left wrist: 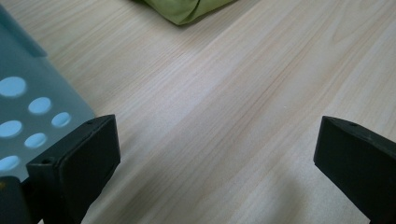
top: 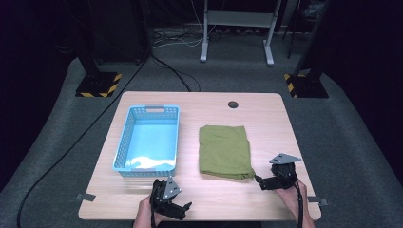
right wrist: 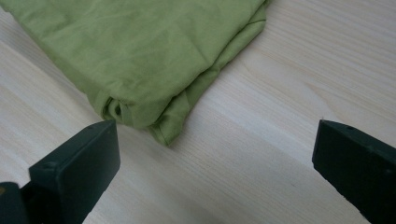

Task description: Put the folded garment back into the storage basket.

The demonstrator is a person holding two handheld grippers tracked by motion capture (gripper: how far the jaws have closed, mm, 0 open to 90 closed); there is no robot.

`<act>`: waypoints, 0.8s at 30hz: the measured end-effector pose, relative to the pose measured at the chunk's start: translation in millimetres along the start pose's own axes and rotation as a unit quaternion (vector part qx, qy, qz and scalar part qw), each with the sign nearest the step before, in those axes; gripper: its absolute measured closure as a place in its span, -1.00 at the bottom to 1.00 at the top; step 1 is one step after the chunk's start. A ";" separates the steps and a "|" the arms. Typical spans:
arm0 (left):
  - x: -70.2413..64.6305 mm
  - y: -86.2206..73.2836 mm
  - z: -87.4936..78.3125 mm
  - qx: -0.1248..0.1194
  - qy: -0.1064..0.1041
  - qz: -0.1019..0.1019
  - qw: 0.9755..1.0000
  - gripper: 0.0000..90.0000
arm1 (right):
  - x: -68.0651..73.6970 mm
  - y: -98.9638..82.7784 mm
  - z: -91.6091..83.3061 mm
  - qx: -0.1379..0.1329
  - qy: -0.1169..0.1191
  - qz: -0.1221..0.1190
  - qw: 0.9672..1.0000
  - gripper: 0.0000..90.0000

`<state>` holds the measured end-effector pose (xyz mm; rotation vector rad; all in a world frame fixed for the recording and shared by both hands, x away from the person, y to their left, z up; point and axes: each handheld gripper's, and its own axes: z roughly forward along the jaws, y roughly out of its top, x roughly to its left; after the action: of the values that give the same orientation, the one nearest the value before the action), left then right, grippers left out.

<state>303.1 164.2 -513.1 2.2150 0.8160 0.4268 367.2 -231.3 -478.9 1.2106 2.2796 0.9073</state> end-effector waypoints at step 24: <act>-13.6 19.2 22.3 -0.008 -0.022 0.022 0.999 -1.00 | 1.6 14.5 7.0 0.003 0.005 -0.010 1.000 -1.00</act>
<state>312.6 133.3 -515.1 2.2228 0.7394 0.4024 379.0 -221.4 -473.7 1.1855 2.3004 0.9028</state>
